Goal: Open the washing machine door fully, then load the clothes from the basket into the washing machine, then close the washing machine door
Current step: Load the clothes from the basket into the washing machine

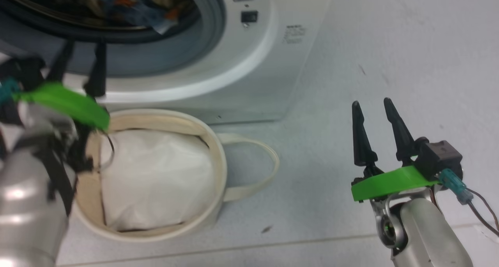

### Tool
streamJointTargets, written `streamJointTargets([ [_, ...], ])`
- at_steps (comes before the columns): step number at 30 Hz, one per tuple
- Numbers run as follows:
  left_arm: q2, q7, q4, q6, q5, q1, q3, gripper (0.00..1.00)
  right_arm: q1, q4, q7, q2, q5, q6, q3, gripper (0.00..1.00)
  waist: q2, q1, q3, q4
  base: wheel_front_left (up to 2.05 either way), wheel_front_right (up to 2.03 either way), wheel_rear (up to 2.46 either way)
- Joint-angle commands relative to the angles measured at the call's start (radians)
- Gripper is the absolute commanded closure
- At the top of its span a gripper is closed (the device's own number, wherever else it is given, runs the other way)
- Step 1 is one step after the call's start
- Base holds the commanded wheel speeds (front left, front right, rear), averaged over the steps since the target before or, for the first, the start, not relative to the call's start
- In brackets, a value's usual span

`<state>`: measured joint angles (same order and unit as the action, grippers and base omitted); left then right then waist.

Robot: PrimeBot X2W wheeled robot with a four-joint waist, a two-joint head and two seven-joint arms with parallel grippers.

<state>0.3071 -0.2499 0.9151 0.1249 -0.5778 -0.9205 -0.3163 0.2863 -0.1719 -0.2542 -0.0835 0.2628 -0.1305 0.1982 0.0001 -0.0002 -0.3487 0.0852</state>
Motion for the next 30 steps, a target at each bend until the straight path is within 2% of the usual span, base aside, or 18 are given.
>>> streamJointTargets([
  [1, 0.038, -0.012, -0.072, 0.005, 0.017, 0.044, 0.057, 0.00, 0.005, 0.019, -0.008, -0.015, 0.013, 0.000, 0.027, 0.00, -0.0001, 0.0002, 0.077, -0.056, 0.00, 0.00, 0.00],
  [10, 0.020, -0.012, -0.328, 0.005, 0.061, 0.325, 0.203, 0.00, -0.034, -0.008, -0.008, -0.048, 0.059, 0.000, 0.034, 0.00, -0.0001, 0.0002, 0.187, -0.108, 0.00, 0.00, 0.00],
  [13, 0.013, -0.012, -0.386, 0.006, 0.089, 0.398, 0.204, 0.00, -0.054, -0.012, -0.008, -0.062, 0.070, 0.000, 0.025, 0.00, -0.0001, 0.0002, 0.211, -0.127, 0.00, 0.00, 0.00],
  [22, -0.019, -0.012, -0.413, 0.006, 0.132, 0.494, 0.188, 0.00, -0.096, -0.016, -0.008, -0.083, 0.090, 0.000, 0.017, 0.00, -0.0001, 0.0002, 0.264, -0.144, 0.00, 0.00, 0.00],
  [30, -0.016, -0.012, -0.421, 0.006, 0.168, 0.529, 0.191, 0.00, -0.116, -0.018, -0.008, -0.094, 0.100, 0.000, 0.015, 0.00, -0.0001, 0.0002, 0.294, -0.132, 0.00, 0.00, 0.00],
])
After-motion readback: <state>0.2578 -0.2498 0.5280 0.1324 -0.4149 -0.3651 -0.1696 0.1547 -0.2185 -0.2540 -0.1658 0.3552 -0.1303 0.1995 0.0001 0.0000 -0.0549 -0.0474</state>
